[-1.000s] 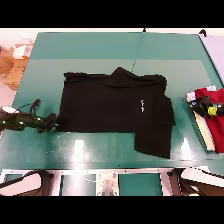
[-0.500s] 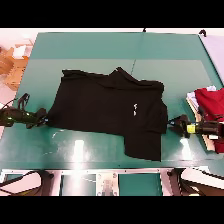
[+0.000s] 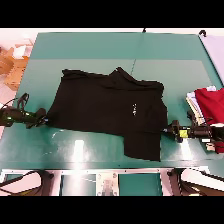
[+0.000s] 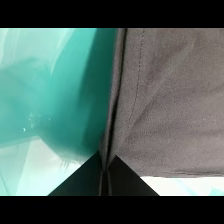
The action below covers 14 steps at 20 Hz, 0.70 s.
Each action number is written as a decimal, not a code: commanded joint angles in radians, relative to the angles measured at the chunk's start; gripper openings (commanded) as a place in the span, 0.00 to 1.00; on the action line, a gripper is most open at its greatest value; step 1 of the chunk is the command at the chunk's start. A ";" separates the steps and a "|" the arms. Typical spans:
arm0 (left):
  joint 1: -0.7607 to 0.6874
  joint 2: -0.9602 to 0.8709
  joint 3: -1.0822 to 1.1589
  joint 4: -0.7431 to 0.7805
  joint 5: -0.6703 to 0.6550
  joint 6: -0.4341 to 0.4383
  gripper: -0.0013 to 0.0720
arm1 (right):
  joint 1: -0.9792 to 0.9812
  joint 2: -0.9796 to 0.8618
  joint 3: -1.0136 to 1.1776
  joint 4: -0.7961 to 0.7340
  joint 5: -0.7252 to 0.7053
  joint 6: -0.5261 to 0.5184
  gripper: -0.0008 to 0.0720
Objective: Fold the shirts.
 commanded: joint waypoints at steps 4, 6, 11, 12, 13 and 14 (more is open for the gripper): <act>0.001 0.000 0.002 -0.003 -0.019 0.000 0.05 | 0.004 0.002 0.119 0.107 0.020 -0.047 0.04; 0.001 0.003 0.003 -0.003 -0.029 0.000 0.05 | 0.004 0.008 0.174 0.135 0.074 -0.045 0.04; 0.001 0.122 0.199 -0.158 -0.180 0.012 0.05 | 0.004 0.131 0.411 0.314 0.211 -0.032 0.04; 0.001 0.171 0.266 -0.226 -0.200 0.012 0.05 | 0.004 0.170 0.476 0.378 0.226 -0.032 0.04; 0.001 0.227 0.346 -0.305 -0.209 0.012 0.05 | 0.004 0.216 0.553 0.449 0.228 -0.032 0.04; 0.001 0.283 0.439 -0.374 -0.205 0.010 0.05 | 0.003 0.263 0.638 0.515 0.225 -0.032 0.04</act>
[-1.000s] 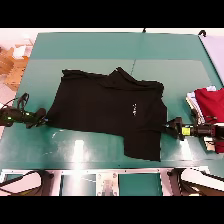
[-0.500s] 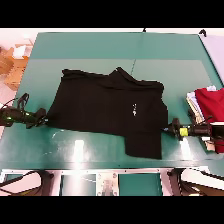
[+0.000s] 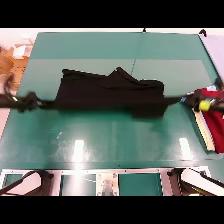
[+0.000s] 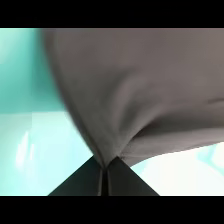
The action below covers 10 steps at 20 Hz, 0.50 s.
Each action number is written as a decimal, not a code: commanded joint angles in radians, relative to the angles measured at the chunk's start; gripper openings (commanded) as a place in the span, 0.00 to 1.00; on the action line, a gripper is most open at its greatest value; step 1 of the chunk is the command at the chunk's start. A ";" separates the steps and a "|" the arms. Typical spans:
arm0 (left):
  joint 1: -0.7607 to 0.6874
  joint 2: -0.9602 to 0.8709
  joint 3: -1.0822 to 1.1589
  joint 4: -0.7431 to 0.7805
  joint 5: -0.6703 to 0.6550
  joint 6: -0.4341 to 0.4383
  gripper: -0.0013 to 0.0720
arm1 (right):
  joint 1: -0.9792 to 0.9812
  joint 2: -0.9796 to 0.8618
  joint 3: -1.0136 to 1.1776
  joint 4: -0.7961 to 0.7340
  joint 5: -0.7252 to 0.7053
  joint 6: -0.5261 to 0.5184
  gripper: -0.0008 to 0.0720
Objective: Fold the shirts.
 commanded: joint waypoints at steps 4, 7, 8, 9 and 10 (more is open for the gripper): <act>0.001 0.271 0.633 -0.290 0.033 0.001 0.05 | -0.001 0.251 0.570 0.306 -0.080 0.005 0.04; 0.001 0.291 0.971 -0.281 0.068 -0.018 0.05 | -0.001 0.323 0.835 0.288 -0.227 0.005 0.04; 0.001 0.291 1.061 -0.257 0.073 -0.033 0.05 | -0.001 0.343 0.911 0.249 -0.273 0.005 0.04; 0.001 0.291 1.116 -0.226 0.080 -0.063 0.05 | -0.001 0.359 0.970 0.198 -0.304 0.005 0.04; 0.001 0.291 1.148 -0.193 0.083 -0.085 0.05 | -0.001 0.373 1.015 0.138 -0.330 0.006 0.04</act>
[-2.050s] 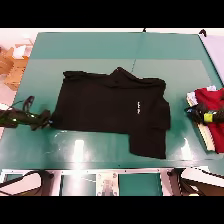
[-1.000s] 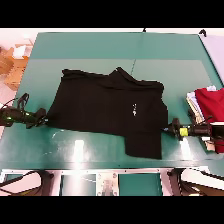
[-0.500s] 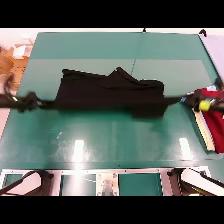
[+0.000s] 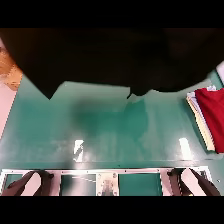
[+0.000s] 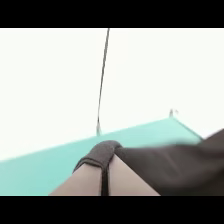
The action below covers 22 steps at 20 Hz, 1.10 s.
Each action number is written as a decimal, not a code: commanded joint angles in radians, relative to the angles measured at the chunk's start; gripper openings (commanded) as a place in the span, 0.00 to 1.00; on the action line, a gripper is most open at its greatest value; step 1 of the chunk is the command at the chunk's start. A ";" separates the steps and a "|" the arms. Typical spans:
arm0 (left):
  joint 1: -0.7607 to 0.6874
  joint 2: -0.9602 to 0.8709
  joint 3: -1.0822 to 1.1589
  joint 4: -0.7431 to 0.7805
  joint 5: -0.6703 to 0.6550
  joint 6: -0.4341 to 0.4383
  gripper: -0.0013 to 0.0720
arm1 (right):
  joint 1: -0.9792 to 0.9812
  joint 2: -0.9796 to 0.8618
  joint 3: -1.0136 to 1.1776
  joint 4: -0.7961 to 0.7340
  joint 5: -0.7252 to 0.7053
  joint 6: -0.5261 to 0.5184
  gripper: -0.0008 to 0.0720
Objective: Fold the shirts.
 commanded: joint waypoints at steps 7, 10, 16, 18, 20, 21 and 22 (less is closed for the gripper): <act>0.000 0.003 -0.015 0.142 -0.038 -0.093 0.05 | 0.001 0.064 0.107 -0.262 -0.088 0.066 0.04; -0.004 -0.045 -0.236 0.066 -0.066 -0.023 0.05 | 0.040 0.027 -0.155 -0.218 -0.081 0.055 0.04; -0.171 -0.320 -0.608 0.093 0.156 0.147 0.05 | 0.285 -0.319 -0.565 -0.220 -0.318 -0.039 0.04; -0.196 -0.481 -0.613 0.095 0.229 0.146 0.05 | 0.323 -0.533 -0.540 -0.211 -0.346 -0.040 0.04; -0.204 -0.626 -0.602 0.089 0.265 0.145 0.05 | 0.327 -0.728 -0.475 -0.170 -0.332 -0.026 0.04; -0.204 -0.689 -0.590 0.082 0.271 0.145 0.05 | 0.324 -0.809 -0.433 -0.154 -0.324 -0.005 0.04; -0.204 -0.745 -0.578 0.072 0.273 0.145 0.05 | 0.324 -0.884 -0.383 -0.144 -0.314 0.010 0.04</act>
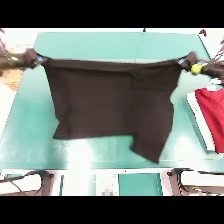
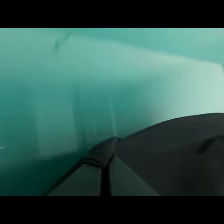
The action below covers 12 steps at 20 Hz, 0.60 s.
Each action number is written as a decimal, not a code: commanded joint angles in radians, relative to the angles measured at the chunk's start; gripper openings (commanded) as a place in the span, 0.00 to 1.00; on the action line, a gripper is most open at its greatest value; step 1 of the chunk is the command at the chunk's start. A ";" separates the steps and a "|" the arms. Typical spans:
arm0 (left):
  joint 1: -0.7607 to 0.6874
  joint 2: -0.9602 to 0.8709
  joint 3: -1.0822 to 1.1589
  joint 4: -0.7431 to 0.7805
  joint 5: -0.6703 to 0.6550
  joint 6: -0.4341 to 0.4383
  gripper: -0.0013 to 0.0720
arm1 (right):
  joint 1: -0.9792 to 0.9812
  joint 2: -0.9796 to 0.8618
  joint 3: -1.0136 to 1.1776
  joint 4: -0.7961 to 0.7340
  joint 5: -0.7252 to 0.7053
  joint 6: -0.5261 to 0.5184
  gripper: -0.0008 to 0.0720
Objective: Fold the shirts.
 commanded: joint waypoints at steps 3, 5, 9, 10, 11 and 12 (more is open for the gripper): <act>-0.016 -0.264 0.021 -0.027 0.100 0.014 0.05 | 0.019 -0.377 0.217 0.046 0.043 0.086 0.04; -0.016 -0.283 0.023 -0.025 0.146 0.014 0.05 | 0.018 -0.432 0.296 0.044 0.070 0.114 0.04; -0.016 -0.284 0.023 0.018 0.124 0.013 0.05 | -0.017 -0.440 0.314 -0.018 0.160 0.114 0.04; -0.016 -0.284 0.023 0.039 0.097 0.013 0.05 | -0.034 -0.440 0.314 -0.041 0.209 0.115 0.04; -0.016 -0.284 0.023 0.060 0.061 0.013 0.05 | -0.050 -0.440 0.314 -0.058 0.254 0.118 0.04; -0.016 -0.284 0.023 0.088 0.028 0.009 0.05 | -0.067 -0.439 0.314 -0.077 0.299 0.135 0.04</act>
